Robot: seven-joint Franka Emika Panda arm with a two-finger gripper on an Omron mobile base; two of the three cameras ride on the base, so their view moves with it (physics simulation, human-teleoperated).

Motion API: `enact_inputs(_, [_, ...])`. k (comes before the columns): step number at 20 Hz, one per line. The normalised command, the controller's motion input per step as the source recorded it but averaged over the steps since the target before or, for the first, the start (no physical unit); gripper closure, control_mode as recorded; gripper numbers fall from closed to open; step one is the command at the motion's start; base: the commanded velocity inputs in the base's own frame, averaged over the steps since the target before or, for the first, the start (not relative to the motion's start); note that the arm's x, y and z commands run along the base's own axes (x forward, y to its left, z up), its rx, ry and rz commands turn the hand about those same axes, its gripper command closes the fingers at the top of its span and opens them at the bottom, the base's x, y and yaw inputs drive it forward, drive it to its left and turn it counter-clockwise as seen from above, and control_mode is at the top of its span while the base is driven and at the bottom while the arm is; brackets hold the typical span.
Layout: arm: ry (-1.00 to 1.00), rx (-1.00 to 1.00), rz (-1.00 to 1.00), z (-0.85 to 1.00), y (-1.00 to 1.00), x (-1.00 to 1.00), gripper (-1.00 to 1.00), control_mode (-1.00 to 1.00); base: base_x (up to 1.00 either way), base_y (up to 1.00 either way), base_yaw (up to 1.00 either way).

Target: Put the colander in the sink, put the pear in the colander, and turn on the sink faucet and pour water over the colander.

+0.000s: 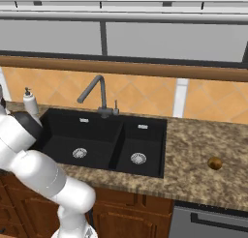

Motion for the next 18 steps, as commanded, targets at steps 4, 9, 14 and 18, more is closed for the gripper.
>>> enact_inputs(4, [0.0, 0.0, 0.0, -0.26, 0.23, 0.32, -1.0, -1.0, 0.0, 0.0, 0.0])
enact_inputs(9, [0.0, 0.01, 0.0, -0.06, 0.31, 0.37, -1.0, -1.0, 0.0, 0.0, 0.0])
enact_inputs(14, [0.0, 0.01, 0.0, 0.0, 0.31, 0.28, -1.0, -1.0, 0.0, 0.0, 0.0])
enact_inputs(18, [0.0, 0.0, 0.0, 0.1, 0.29, 0.28, -1.0, -1.0, 0.0, 0.0, 0.0])
